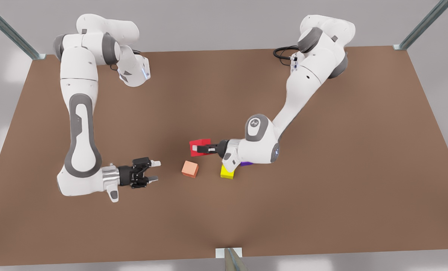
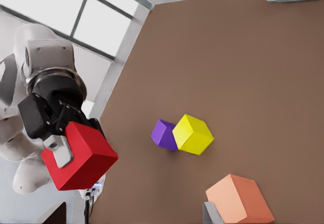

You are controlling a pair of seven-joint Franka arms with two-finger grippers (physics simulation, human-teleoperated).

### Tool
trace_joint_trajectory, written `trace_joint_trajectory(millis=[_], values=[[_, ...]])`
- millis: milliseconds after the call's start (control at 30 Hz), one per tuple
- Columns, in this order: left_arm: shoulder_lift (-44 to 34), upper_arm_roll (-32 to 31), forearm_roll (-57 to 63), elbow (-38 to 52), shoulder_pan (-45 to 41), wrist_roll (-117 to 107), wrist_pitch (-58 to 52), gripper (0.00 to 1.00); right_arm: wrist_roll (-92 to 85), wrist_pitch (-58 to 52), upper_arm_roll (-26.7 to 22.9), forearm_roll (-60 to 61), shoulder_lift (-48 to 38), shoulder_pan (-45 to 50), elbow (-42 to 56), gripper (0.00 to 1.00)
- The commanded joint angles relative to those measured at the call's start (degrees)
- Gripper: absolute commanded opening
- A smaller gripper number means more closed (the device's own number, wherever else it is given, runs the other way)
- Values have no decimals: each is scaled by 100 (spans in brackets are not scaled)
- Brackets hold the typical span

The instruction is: Pick up red wooden cube and pass to hand red wooden cube and place in blue wooden cube

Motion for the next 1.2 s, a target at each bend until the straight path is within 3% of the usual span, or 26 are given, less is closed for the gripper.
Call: trace_joint_trajectory(millis=[0, 133, 333, 1167], values=[[26, -9, -1335, 34, 24, 2176, 326, 60, -6405, -6, 17, 648, 8, -7, -6, 100], [26, -9, -2108, -10, 227, 3512, 265, 60, -6686, 38, 25, 947, 0, 142, -120, 100], [211, -18, -2170, -10, 209, 5139, 230, 60, -6678, 100, 34, 1527, -115, 476, -578, 100], [386, -9, -2803, -2, 297, 4814, -113, 60, -6643, 566, 78, 2178, -255, 1030, -1158, 100]])
